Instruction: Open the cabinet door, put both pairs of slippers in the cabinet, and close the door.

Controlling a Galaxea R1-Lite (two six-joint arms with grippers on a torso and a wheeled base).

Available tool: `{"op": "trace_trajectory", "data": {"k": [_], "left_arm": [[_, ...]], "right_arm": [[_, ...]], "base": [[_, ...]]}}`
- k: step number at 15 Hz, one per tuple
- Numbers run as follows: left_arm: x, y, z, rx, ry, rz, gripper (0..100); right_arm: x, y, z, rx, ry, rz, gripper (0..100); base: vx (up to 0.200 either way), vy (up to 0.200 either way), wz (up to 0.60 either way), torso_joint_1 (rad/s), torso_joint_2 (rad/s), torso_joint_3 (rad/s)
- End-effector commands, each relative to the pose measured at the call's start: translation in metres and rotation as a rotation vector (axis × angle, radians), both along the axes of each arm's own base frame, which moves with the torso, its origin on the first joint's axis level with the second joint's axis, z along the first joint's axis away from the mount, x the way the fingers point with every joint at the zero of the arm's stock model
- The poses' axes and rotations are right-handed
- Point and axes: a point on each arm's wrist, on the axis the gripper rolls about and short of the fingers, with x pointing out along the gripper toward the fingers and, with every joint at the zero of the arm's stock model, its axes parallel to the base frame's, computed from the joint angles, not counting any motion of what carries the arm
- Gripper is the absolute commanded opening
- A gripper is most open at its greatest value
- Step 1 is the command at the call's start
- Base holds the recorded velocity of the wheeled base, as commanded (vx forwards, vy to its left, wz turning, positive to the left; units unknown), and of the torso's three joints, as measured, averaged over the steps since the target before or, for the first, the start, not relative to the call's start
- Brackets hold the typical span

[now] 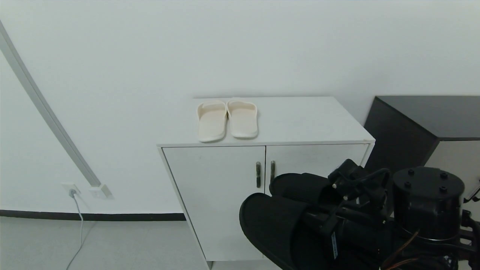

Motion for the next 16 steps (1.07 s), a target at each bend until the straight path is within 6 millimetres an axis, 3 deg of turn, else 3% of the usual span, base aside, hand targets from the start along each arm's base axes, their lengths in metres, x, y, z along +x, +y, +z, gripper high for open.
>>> {"op": "trace_trajectory", "data": {"k": [1, 6, 7, 16], "left_arm": [[0.0000, 0.0000, 0.0001, -0.002, 0.000, 0.000, 0], [0.0001, 0.0000, 0.0001, -0.003, 0.001, 0.000, 0], [0.0001, 0.0000, 0.0001, -0.003, 0.001, 0.000, 100], [0.0001, 0.0000, 0.0001, 0.001, 0.001, 0.000, 100]], "right_arm": [[-0.0012, -0.0004, -0.0023, -0.007, 0.006, 0.002, 0], [-0.0014, 0.0001, -0.0027, -0.007, 0.008, 0.008, 0], [-0.0014, 0.0001, -0.0034, -0.010, 0.010, 0.008, 0], [-0.0023, 0.0003, -0.0065, -0.024, 0.013, 0.015, 0]], "base": [[0.000, 0.000, 0.00, -0.212, 0.54, 0.320], [0.000, 0.000, 0.00, -0.192, 0.52, 0.318], [0.000, 0.000, 0.00, -0.183, 0.50, 0.330], [0.000, 0.000, 0.00, -0.141, 0.47, 0.330]]}}
